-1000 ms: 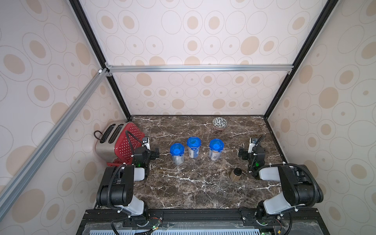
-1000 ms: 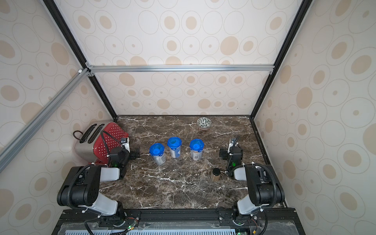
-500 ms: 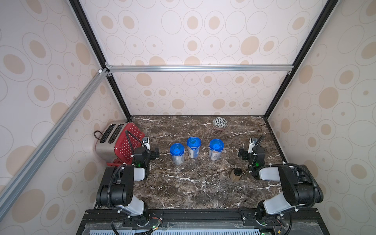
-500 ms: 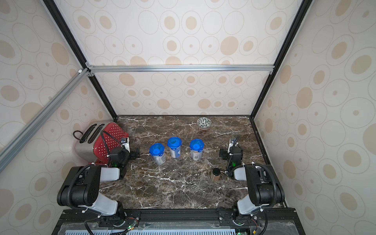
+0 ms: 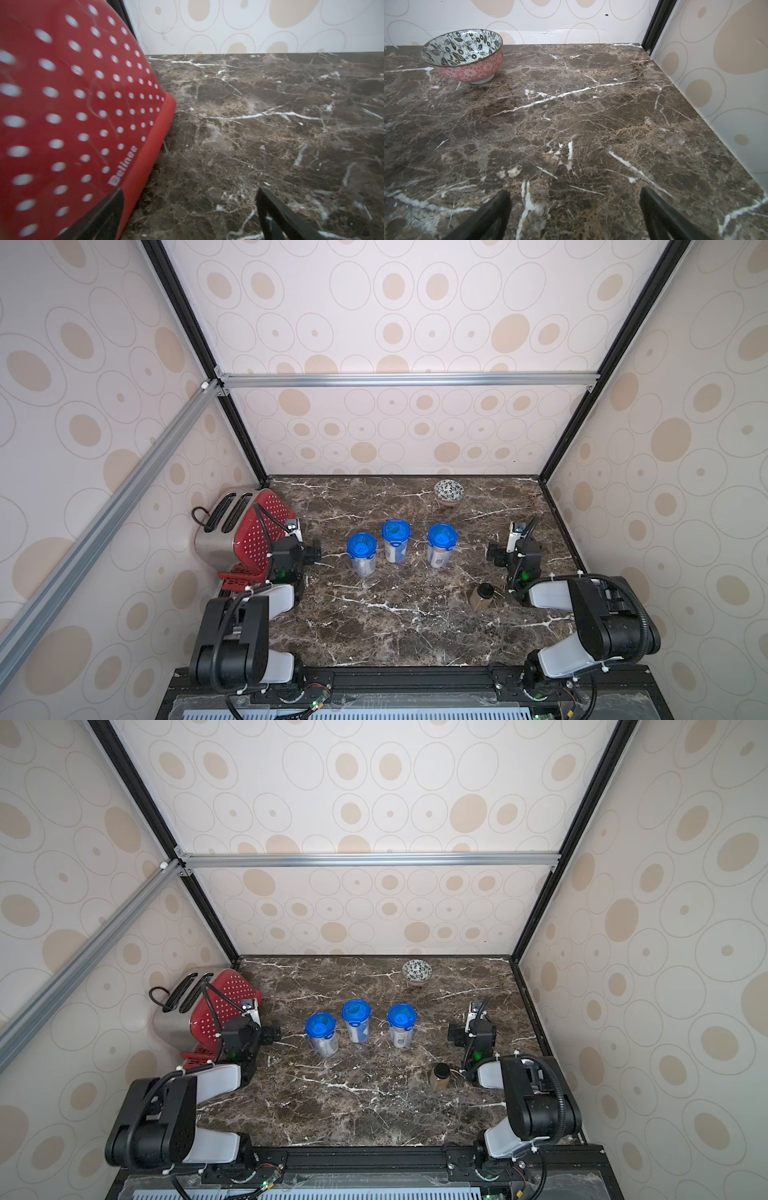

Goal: Take out toiletry kits
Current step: Pick up the container from the center of the board.

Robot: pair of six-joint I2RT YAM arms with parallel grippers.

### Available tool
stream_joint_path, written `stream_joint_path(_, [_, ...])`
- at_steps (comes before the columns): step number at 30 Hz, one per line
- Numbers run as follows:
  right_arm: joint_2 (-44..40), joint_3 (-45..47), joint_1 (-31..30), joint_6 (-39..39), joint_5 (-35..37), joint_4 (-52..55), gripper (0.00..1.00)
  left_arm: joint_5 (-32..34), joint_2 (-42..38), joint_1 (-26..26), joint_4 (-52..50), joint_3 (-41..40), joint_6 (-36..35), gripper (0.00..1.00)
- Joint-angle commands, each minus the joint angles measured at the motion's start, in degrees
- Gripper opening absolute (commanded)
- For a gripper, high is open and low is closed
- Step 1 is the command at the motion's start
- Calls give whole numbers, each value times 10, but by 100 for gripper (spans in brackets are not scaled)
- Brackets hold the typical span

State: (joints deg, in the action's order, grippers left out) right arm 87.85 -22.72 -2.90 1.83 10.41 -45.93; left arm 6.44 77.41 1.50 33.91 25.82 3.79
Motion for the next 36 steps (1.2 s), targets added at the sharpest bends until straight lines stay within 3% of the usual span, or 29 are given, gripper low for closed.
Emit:
stream_joint_path(1, [-5,-2,-4,-1,27,-24,100,71,-68,-6,-126,62,58,99])
stream_joint_path(7, [-113,-33,-4,9,50,122,100,58,-158,-8,-190,66,152,99])
stream_joint_path(10, [-166,-63,-3,57,74,226,100,78,-199,-9,-221,66,228,99])
stream_joint_path(12, [-197,-79,-4,61,54,279,100,73,-224,-8,-263,75,275,99])
stream_joint_path(16, [-249,-109,-4,84,22,368,100,23,-250,-8,-348,117,297,99])
stream_joint_path(20, [-285,-174,-4,112,-37,513,99,-53,-255,-7,-476,201,299,99])
stream_joint_path(25, [-302,-258,-4,137,-158,686,94,-156,-259,-7,-655,312,232,99])
stream_joint_path(30, [-303,-320,-13,124,-267,797,91,-170,-298,-7,-788,336,157,99])
stream_joint_path(36, [-211,-444,-146,75,-208,908,94,-165,-366,-7,-808,284,144,99])
